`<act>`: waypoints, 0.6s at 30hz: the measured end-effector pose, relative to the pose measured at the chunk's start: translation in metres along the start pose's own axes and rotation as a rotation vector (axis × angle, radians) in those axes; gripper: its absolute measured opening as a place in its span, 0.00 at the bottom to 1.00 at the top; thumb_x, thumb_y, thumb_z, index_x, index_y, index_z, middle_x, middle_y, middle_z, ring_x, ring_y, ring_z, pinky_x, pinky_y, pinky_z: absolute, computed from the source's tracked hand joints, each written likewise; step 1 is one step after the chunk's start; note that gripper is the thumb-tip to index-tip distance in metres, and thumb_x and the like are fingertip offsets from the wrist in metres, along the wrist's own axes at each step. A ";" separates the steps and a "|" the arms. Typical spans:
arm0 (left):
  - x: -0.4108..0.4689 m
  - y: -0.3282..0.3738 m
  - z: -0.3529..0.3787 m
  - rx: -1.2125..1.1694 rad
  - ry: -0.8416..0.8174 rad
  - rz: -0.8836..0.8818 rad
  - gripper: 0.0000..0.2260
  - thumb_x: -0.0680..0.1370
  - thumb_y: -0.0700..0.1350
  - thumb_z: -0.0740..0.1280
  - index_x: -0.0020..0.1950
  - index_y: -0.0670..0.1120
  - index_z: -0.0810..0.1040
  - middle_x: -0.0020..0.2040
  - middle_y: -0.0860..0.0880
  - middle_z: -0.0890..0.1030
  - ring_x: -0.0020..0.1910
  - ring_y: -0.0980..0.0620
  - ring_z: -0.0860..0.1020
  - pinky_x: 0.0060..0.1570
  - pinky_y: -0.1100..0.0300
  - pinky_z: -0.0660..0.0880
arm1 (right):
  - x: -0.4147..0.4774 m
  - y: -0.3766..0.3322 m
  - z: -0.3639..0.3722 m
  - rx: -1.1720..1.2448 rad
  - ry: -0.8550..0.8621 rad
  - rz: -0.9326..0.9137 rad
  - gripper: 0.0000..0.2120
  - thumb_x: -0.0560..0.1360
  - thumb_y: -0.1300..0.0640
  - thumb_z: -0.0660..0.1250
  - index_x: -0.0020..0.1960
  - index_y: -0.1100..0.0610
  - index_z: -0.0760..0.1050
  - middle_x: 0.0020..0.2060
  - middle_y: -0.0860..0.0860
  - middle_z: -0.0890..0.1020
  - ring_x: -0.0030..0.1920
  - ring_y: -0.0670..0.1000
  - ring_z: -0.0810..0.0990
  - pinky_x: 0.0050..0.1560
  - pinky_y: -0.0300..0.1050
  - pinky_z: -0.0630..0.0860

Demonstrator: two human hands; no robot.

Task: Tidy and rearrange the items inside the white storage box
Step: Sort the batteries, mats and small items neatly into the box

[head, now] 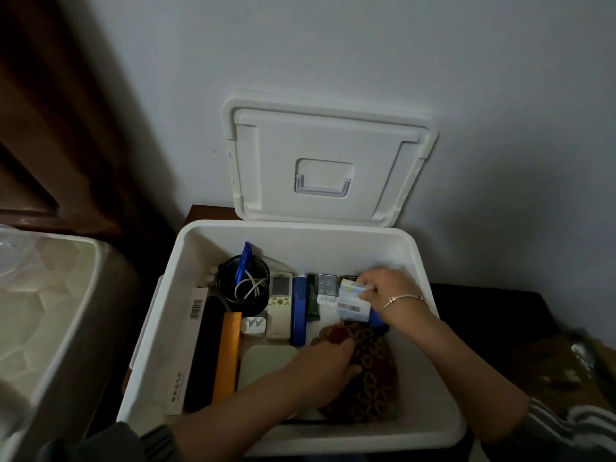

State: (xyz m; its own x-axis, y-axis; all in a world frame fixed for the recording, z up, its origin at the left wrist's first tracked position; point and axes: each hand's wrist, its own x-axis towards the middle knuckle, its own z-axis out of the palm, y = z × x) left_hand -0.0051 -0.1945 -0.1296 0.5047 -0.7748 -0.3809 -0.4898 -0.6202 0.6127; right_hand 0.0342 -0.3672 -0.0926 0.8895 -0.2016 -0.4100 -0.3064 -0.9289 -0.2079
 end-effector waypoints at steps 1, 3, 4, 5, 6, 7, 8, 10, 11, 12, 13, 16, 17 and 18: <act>-0.002 0.000 0.000 -0.023 -0.063 0.003 0.14 0.83 0.50 0.58 0.62 0.43 0.69 0.58 0.41 0.77 0.55 0.44 0.76 0.48 0.57 0.70 | 0.003 -0.004 0.001 0.044 0.010 0.000 0.12 0.76 0.58 0.66 0.59 0.54 0.78 0.55 0.55 0.80 0.56 0.56 0.78 0.56 0.46 0.74; -0.006 0.000 0.000 -0.094 -0.155 0.001 0.15 0.83 0.51 0.57 0.64 0.43 0.68 0.60 0.41 0.76 0.57 0.44 0.75 0.50 0.57 0.69 | 0.011 -0.014 0.006 0.071 -0.051 -0.017 0.12 0.76 0.59 0.66 0.60 0.57 0.78 0.56 0.56 0.81 0.56 0.56 0.78 0.56 0.44 0.74; -0.008 -0.001 -0.002 -0.124 -0.184 0.000 0.15 0.83 0.51 0.56 0.65 0.43 0.67 0.61 0.41 0.76 0.58 0.44 0.75 0.51 0.58 0.68 | 0.016 -0.019 0.009 0.060 -0.099 -0.022 0.13 0.77 0.59 0.65 0.61 0.58 0.78 0.57 0.57 0.80 0.58 0.56 0.78 0.57 0.44 0.73; -0.009 -0.002 -0.003 -0.144 -0.207 0.001 0.15 0.83 0.51 0.56 0.65 0.43 0.67 0.62 0.41 0.75 0.59 0.45 0.74 0.51 0.58 0.68 | 0.019 -0.023 0.013 0.035 -0.130 -0.019 0.14 0.78 0.58 0.64 0.62 0.59 0.77 0.58 0.57 0.80 0.58 0.56 0.77 0.57 0.44 0.72; -0.011 -0.004 -0.004 -0.155 -0.228 0.005 0.15 0.83 0.50 0.56 0.66 0.44 0.67 0.62 0.41 0.75 0.59 0.45 0.74 0.51 0.58 0.68 | 0.023 -0.025 0.017 0.010 -0.140 -0.011 0.14 0.78 0.58 0.64 0.62 0.60 0.76 0.58 0.57 0.80 0.58 0.56 0.78 0.56 0.43 0.73; -0.013 -0.006 -0.005 -0.159 -0.250 0.014 0.15 0.83 0.50 0.56 0.67 0.44 0.67 0.63 0.42 0.75 0.60 0.45 0.74 0.53 0.58 0.69 | 0.026 -0.026 0.021 -0.010 -0.140 -0.002 0.14 0.78 0.58 0.64 0.61 0.60 0.77 0.58 0.57 0.80 0.58 0.56 0.78 0.56 0.44 0.73; -0.014 -0.007 -0.005 -0.158 -0.273 0.022 0.15 0.83 0.50 0.56 0.67 0.44 0.66 0.63 0.42 0.75 0.60 0.45 0.74 0.56 0.56 0.70 | 0.029 -0.026 0.025 -0.022 -0.137 0.003 0.13 0.78 0.58 0.64 0.61 0.60 0.77 0.58 0.57 0.80 0.58 0.57 0.78 0.56 0.44 0.73; -0.018 -0.010 -0.007 -0.150 -0.306 0.027 0.15 0.83 0.49 0.56 0.67 0.44 0.67 0.63 0.42 0.75 0.60 0.45 0.74 0.60 0.51 0.71 | 0.033 -0.024 0.030 -0.023 -0.139 0.014 0.13 0.78 0.59 0.63 0.61 0.60 0.77 0.58 0.58 0.80 0.58 0.57 0.78 0.56 0.44 0.74; -0.018 -0.010 -0.007 -0.144 -0.311 0.027 0.15 0.83 0.49 0.56 0.67 0.44 0.68 0.63 0.42 0.75 0.60 0.45 0.74 0.61 0.50 0.72 | 0.034 -0.023 0.031 -0.012 -0.142 0.022 0.13 0.78 0.59 0.63 0.62 0.59 0.77 0.58 0.57 0.80 0.58 0.57 0.78 0.56 0.44 0.74; -0.019 -0.011 -0.007 -0.136 -0.311 0.027 0.15 0.83 0.49 0.56 0.67 0.44 0.68 0.62 0.42 0.76 0.60 0.44 0.74 0.60 0.49 0.72 | 0.035 -0.023 0.031 0.012 -0.137 0.032 0.14 0.78 0.60 0.63 0.62 0.59 0.77 0.58 0.57 0.80 0.58 0.57 0.78 0.57 0.44 0.73; -0.019 -0.011 -0.008 -0.128 -0.310 0.030 0.15 0.83 0.49 0.56 0.66 0.44 0.68 0.62 0.41 0.76 0.60 0.44 0.74 0.60 0.49 0.72 | 0.037 -0.022 0.032 0.039 -0.124 0.041 0.14 0.78 0.60 0.63 0.63 0.58 0.77 0.59 0.57 0.80 0.59 0.57 0.78 0.58 0.44 0.73; -0.018 -0.011 -0.009 -0.132 -0.304 0.037 0.15 0.83 0.48 0.57 0.67 0.43 0.69 0.63 0.41 0.75 0.61 0.44 0.74 0.61 0.49 0.71 | 0.043 -0.022 0.032 0.074 -0.127 0.025 0.15 0.79 0.61 0.61 0.64 0.60 0.76 0.60 0.57 0.79 0.60 0.57 0.77 0.61 0.45 0.72; -0.018 -0.011 -0.010 -0.144 -0.297 0.040 0.15 0.83 0.48 0.57 0.67 0.43 0.69 0.63 0.41 0.75 0.61 0.44 0.74 0.62 0.51 0.71 | 0.044 -0.023 0.032 0.073 -0.122 0.017 0.14 0.80 0.61 0.60 0.64 0.61 0.75 0.60 0.58 0.79 0.60 0.57 0.77 0.60 0.45 0.72; -0.018 -0.012 -0.010 -0.159 -0.287 0.044 0.15 0.83 0.48 0.57 0.67 0.43 0.69 0.64 0.42 0.75 0.62 0.45 0.73 0.62 0.52 0.71 | 0.046 -0.024 0.033 0.080 -0.099 0.014 0.14 0.80 0.61 0.59 0.64 0.61 0.76 0.59 0.58 0.79 0.59 0.57 0.77 0.59 0.44 0.73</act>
State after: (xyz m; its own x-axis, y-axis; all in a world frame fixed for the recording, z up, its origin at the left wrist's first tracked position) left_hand -0.0013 -0.1715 -0.1231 0.2532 -0.8174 -0.5174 -0.3784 -0.5759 0.7247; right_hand 0.0712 -0.3438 -0.1357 0.8486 -0.1789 -0.4979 -0.3480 -0.8976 -0.2704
